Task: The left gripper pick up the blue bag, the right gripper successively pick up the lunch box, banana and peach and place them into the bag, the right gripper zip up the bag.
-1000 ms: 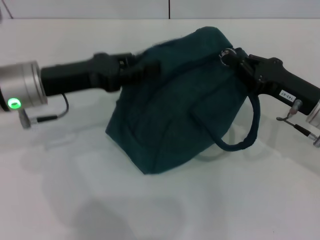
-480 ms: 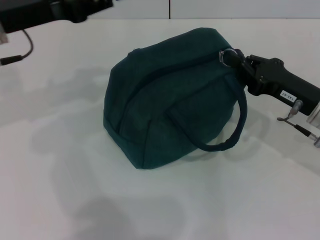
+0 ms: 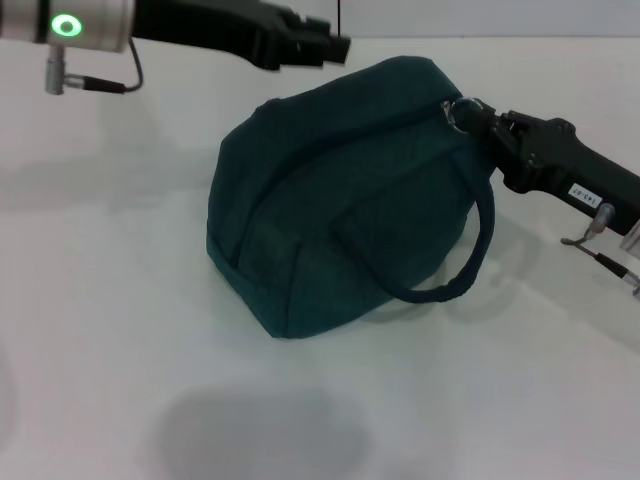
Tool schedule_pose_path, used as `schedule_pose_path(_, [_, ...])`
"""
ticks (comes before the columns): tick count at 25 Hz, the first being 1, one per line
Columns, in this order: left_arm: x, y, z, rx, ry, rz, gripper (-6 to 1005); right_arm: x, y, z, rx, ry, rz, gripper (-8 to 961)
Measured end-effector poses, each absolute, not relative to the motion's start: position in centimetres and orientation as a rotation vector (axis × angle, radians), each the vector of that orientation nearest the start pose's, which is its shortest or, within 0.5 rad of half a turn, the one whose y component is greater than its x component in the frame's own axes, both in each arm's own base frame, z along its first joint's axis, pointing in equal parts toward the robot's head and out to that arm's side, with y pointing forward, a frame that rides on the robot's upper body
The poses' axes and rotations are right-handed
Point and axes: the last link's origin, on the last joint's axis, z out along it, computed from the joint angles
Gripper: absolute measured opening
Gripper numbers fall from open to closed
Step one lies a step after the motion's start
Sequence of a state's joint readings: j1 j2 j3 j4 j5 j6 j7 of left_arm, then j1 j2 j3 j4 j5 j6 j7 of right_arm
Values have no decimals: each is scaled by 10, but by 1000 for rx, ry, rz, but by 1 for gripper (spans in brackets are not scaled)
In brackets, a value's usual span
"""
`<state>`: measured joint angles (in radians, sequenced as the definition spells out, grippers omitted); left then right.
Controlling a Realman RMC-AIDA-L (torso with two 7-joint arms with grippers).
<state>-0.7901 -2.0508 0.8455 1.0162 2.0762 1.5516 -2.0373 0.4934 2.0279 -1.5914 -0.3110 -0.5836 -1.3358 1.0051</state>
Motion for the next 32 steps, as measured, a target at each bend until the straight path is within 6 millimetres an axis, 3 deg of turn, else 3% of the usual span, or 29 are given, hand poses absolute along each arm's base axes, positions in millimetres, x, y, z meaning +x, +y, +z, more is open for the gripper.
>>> schedule_pose_path(8, [-117, 405, 21, -2873, -740, -233, 365, 239, 334, -30, -2266, 670, 1259, 15])
schedule_pose_path(22, [-111, 407, 16, -2865, -777, -131, 366, 238, 332, -29, -2269, 661, 1278, 15])
schedule_pose_path(27, [-112, 407, 13, -2860, -786, -102, 469, 238, 331, -29, -2269, 658, 1286, 15])
schedule_pose_path(32, [-115, 405, 12, -2861, -789, -103, 364, 242, 330, -24, -2229, 672, 1302, 15])
